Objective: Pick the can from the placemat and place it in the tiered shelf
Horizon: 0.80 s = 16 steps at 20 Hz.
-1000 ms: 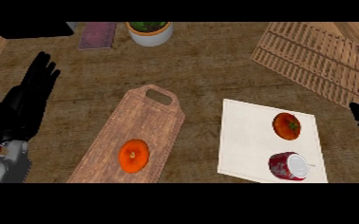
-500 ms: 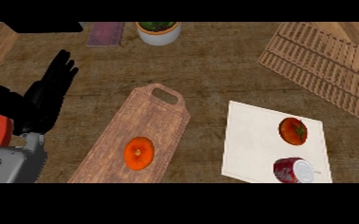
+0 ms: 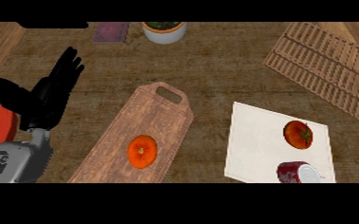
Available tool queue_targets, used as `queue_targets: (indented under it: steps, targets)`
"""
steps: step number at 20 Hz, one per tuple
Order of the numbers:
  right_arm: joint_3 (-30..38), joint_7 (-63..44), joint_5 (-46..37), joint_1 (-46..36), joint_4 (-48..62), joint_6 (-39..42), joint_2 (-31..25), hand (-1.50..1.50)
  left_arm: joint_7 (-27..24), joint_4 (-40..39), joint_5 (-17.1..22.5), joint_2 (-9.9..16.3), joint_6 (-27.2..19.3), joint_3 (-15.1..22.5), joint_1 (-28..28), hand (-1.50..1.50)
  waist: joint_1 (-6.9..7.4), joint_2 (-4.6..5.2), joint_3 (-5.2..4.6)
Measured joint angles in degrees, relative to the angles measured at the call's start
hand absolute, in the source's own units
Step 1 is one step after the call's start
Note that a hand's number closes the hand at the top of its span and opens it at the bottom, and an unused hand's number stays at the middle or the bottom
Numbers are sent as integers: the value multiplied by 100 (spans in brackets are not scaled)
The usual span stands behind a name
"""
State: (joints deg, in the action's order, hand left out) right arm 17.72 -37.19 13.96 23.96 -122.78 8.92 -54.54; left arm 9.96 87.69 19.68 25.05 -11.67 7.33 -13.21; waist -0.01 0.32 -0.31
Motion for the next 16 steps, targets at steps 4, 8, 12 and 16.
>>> queue_targets:
  steps: [4, 8, 12, 16]
  targets:
    - [-730, -1093, -495, -404, -357, -147, -254, -150, -11, -143, -69, -92, 35, 20, -127, 0, 89, 9, 12]
    - [-1656, -1872, -959, -1078, -399, -255, -155, -150, -53, -293, -135, -197, 103, 7, -186, 0, 122, 7, 19]
    - [-2380, -2320, -1192, -1624, -275, -193, -115, -150, -185, -509, -164, -252, 235, -67, -270, 0, 129, 6, 19]
    - [-2878, -2524, -1504, -1761, -163, -141, -122, -150, -57, -406, -186, -267, 206, -120, -269, 0, 105, -10, 23]
